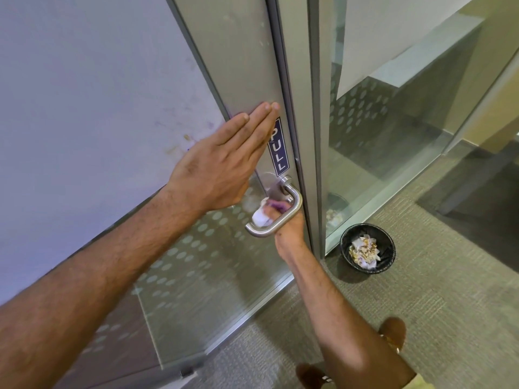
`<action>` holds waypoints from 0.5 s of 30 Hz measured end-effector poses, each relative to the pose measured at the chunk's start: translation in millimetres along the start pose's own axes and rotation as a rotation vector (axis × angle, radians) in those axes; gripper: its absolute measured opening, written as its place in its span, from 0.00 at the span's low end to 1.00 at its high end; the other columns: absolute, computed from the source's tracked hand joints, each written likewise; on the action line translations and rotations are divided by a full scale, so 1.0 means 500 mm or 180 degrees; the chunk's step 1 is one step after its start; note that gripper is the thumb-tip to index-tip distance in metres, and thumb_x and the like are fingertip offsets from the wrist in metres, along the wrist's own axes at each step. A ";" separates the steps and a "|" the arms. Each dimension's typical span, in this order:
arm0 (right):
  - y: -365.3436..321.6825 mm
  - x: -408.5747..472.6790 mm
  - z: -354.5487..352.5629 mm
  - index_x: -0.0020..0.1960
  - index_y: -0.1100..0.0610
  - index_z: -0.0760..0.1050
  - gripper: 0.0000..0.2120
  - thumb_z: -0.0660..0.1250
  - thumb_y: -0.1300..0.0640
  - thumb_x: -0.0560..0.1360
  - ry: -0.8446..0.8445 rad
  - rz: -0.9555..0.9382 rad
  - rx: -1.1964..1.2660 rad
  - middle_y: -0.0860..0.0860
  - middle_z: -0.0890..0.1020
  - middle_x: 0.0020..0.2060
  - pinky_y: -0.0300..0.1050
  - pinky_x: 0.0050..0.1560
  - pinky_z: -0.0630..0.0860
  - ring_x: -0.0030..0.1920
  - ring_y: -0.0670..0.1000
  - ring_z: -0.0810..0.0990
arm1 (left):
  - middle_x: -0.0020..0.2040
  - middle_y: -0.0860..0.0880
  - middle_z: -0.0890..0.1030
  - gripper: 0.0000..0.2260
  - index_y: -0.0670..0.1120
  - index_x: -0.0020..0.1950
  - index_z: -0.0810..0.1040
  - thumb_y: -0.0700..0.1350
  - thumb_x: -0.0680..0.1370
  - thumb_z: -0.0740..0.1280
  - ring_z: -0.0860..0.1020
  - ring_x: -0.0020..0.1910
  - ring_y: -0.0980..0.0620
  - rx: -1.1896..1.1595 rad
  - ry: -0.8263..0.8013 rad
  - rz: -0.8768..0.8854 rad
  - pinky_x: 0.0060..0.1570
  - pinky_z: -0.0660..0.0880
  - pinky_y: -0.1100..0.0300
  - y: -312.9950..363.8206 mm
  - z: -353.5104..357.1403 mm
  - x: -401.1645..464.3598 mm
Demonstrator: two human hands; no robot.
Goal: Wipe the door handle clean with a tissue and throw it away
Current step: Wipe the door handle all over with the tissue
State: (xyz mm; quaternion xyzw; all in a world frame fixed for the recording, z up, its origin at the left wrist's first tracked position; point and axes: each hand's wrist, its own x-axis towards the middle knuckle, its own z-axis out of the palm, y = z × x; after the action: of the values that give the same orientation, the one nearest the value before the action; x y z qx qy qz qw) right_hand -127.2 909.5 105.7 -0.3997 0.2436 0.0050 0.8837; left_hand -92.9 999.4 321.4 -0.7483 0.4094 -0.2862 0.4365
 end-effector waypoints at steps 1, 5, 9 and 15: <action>0.008 -0.004 -0.009 0.44 0.62 0.81 0.06 0.71 0.71 0.71 -0.0075 0.0021 -0.0422 0.53 0.85 0.39 0.46 0.43 0.80 0.39 0.51 0.83 | 0.85 0.36 0.49 0.34 0.32 0.84 0.50 0.47 0.81 0.49 0.52 0.84 0.41 0.0012 -0.0002 0.0014 0.83 0.52 0.49 -0.001 -0.001 0.001; 0.025 -0.012 -0.086 0.46 0.62 0.82 0.06 0.70 0.70 0.72 0.0621 0.0185 -0.0544 0.58 0.84 0.42 0.48 0.49 0.81 0.44 0.56 0.82 | 0.85 0.36 0.49 0.34 0.32 0.84 0.49 0.48 0.81 0.49 0.51 0.84 0.40 0.0032 -0.0002 0.0004 0.83 0.51 0.48 0.000 -0.004 -0.001; -0.012 -0.024 -0.104 0.53 0.61 0.78 0.09 0.68 0.70 0.75 0.0735 0.0063 0.0006 0.52 0.82 0.46 0.49 0.59 0.79 0.49 0.53 0.82 | 0.85 0.36 0.50 0.34 0.32 0.84 0.50 0.47 0.81 0.50 0.52 0.84 0.41 -0.0015 0.0030 -0.0002 0.82 0.50 0.48 -0.004 -0.002 0.000; -0.140 -0.023 -0.103 0.52 0.53 0.82 0.09 0.69 0.64 0.75 0.0283 -0.1319 -0.1242 0.53 0.84 0.49 0.41 0.54 0.80 0.51 0.49 0.83 | 0.85 0.37 0.50 0.34 0.32 0.84 0.50 0.47 0.80 0.48 0.52 0.84 0.41 -0.0014 0.0004 0.0032 0.82 0.48 0.48 -0.002 0.000 0.000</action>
State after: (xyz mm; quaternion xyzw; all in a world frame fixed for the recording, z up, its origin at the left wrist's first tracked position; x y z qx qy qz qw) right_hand -145.0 827.4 131.4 -0.6032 0.1897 -0.1465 0.7607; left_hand -92.3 999.6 322.2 -0.7470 0.4142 -0.2836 0.4360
